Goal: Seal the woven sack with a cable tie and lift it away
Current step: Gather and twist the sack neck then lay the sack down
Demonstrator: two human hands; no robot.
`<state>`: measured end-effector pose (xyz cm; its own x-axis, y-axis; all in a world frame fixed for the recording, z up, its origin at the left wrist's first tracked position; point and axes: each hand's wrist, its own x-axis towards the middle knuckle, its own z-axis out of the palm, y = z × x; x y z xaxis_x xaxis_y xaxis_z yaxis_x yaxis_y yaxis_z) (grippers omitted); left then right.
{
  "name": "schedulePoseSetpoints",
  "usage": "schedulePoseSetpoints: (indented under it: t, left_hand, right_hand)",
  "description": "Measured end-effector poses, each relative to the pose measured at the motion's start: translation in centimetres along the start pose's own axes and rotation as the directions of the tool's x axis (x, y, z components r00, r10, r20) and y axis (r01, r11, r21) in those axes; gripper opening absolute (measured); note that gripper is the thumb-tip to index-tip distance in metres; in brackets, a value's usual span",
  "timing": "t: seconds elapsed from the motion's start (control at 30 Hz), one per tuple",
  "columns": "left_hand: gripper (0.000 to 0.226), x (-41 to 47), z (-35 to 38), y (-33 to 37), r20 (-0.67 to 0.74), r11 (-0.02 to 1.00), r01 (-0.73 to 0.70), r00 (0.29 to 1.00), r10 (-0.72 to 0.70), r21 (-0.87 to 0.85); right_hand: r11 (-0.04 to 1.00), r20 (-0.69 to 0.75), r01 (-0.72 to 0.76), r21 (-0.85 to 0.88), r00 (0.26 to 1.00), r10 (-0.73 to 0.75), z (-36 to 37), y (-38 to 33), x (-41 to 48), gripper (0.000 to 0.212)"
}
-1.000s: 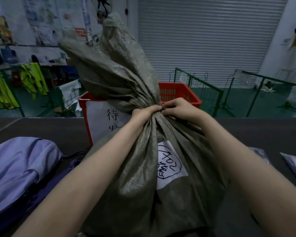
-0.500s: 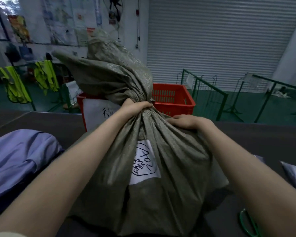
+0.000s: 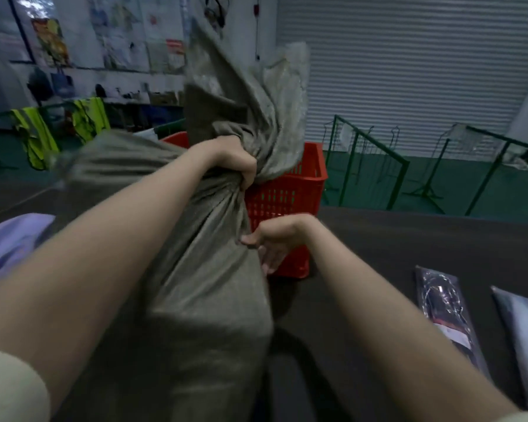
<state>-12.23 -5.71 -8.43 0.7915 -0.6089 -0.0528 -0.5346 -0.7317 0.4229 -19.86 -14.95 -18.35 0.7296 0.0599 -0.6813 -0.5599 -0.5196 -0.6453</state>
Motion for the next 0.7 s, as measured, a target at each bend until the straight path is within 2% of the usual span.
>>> schedulePoseSetpoints:
  t: [0.07,0.17,0.3,0.37,0.4,0.43,0.47,0.5,0.53,0.57,0.6,0.67,0.7]
  left_hand:
    - [0.058,-0.3,2.2,0.5,0.044,0.998,0.002,0.999,-0.005,0.069]
    - [0.051,-0.8,5.9,-0.3,0.070,0.991,0.041,0.996,-0.050,0.131]
    - [0.042,-1.8,9.5,-2.3,0.026,0.986,0.163,0.987,-0.162,-0.041]
    - [0.038,-2.2,10.9,-3.0,0.033,0.968,0.189,0.982,-0.186,-0.163]
    - [0.033,-2.4,11.5,-3.2,0.039,0.961,0.191,0.982,-0.187,-0.202]
    - [0.034,-2.3,12.0,-3.5,0.038,0.955,0.188,0.982,-0.184,-0.230]
    - [0.039,-2.3,12.4,-3.6,0.033,0.951,0.177,0.984,-0.175,-0.253]
    - [0.044,-2.1,12.8,-3.7,0.036,0.948,0.168,0.986,-0.165,-0.269]
    - [0.042,-1.9,13.0,-3.8,0.051,0.945,0.158,0.987,-0.150,-0.287]
    - [0.033,-1.9,13.2,-3.7,0.081,0.941,0.151,0.988,-0.133,-0.302]
    - [0.022,-2.1,13.4,-3.6,0.126,0.941,0.152,0.985,-0.119,-0.302]
    - [0.019,-2.5,13.9,-3.3,0.218,0.950,0.150,0.972,-0.091,-0.274]
    - [0.026,-2.8,14.4,-3.2,0.260,0.957,0.153,0.962,-0.086,-0.248]
  right_hand:
    - [0.998,0.065,0.041,0.043,0.997,-0.044,2.2,1.5,2.1,0.056]
    - [0.992,0.069,0.044,0.120,0.996,-0.052,5.1,3.9,5.3,0.064]
    - [0.969,0.009,0.047,0.244,0.999,-0.051,7.0,6.6,7.4,0.064]
    - [0.923,-0.058,0.115,0.367,0.993,-0.100,6.7,8.1,7.2,0.047]
    - [0.843,-0.128,0.200,0.499,0.979,-0.157,6.2,9.1,7.1,0.031]
    - [0.670,-0.207,0.303,0.677,0.953,-0.221,5.4,10.2,7.0,0.019]
    - [0.407,-0.289,0.387,0.828,0.915,-0.282,4.6,11.4,7.1,0.021]
    - [0.130,-0.358,0.422,0.897,0.867,-0.347,3.8,12.5,7.0,0.039]
    - [-0.059,-0.404,0.418,0.907,0.817,-0.412,3.1,13.0,6.8,0.061]
    - [-0.131,-0.434,0.425,0.896,0.771,-0.466,2.6,12.9,6.5,0.077]
    - [-0.144,-0.453,0.448,0.882,0.724,-0.520,2.3,12.5,6.3,0.084]
    - [-0.193,-0.481,0.460,0.867,0.667,-0.569,1.9,11.0,5.9,0.081]
    - [-0.194,-0.484,0.462,0.865,0.670,-0.562,1.6,10.5,5.8,0.077]
